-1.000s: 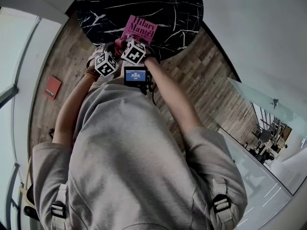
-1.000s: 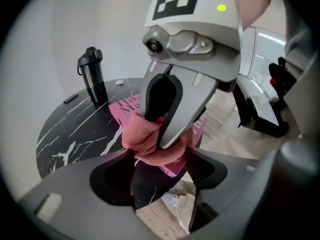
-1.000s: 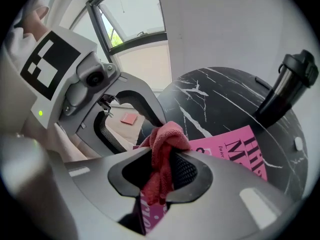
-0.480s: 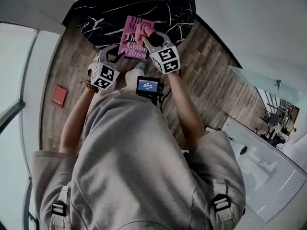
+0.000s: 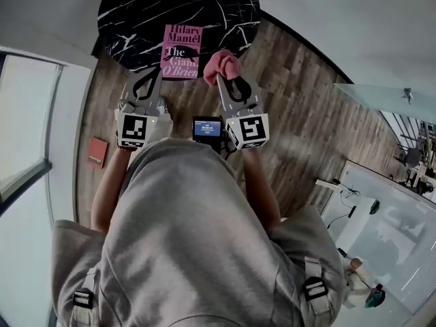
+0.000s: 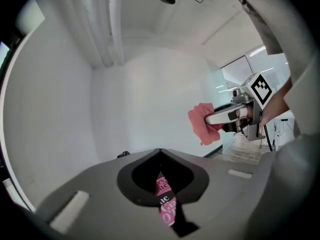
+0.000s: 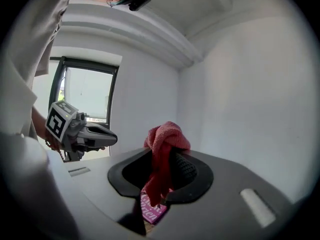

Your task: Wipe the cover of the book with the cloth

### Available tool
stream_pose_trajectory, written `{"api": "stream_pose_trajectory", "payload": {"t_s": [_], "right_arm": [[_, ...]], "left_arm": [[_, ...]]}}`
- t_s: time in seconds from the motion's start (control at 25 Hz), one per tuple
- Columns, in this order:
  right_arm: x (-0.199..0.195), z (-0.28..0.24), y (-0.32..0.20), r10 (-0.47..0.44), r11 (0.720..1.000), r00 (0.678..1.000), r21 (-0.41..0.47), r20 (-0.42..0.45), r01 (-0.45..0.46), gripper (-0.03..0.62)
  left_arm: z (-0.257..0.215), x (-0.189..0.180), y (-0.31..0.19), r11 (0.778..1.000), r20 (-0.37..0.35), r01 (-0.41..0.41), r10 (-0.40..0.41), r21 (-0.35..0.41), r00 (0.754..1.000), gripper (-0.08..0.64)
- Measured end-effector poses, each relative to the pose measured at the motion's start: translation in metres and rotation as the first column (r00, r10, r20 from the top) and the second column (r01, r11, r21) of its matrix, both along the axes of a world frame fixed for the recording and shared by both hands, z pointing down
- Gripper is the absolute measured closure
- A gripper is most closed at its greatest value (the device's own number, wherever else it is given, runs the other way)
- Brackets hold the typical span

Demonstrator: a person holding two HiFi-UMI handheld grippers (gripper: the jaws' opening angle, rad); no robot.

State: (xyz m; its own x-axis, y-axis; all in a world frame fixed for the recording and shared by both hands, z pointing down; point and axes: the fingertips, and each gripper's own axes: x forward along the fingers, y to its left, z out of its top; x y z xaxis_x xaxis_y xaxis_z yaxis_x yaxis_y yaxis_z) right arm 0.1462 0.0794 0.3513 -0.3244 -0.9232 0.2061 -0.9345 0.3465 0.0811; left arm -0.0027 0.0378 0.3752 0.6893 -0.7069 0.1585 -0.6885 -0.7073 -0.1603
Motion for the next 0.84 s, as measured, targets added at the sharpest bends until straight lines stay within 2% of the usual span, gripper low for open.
{"api": "stream_pose_trajectory", "payload": {"t_s": [0.12, 0.32, 0.68, 0.84], "right_arm": [[0.01, -0.017, 0.043, 0.016, 0.999, 1.0, 0.039, 0.026, -0.017, 0.488], [0.024, -0.029, 0.117, 0.0, 0.997, 0.999, 0.082, 0.05, -0.004, 0.488], [0.045, -0.018, 0.201, -0.007, 0.996, 0.998, 0.092, 0.061, 0.001, 0.489], [0.054, -0.014, 0.231, 0.002, 0.996, 0.997, 0.093, 0.077, -0.009, 0.489]], "left_arm": [[-0.017, 0.009, 0.039, 1.0, -0.019, 0.012, -0.012, 0.026, 1.0, 0.558], [-0.021, 0.027, 0.11, 1.0, -0.076, 0.03, -0.03, 0.003, 0.997, 0.558], [-0.016, 0.043, 0.204, 0.999, -0.055, 0.051, -0.05, 0.011, 0.997, 0.558], [-0.011, 0.052, 0.235, 0.998, -0.045, 0.059, -0.059, -0.013, 0.997, 0.558]]}}
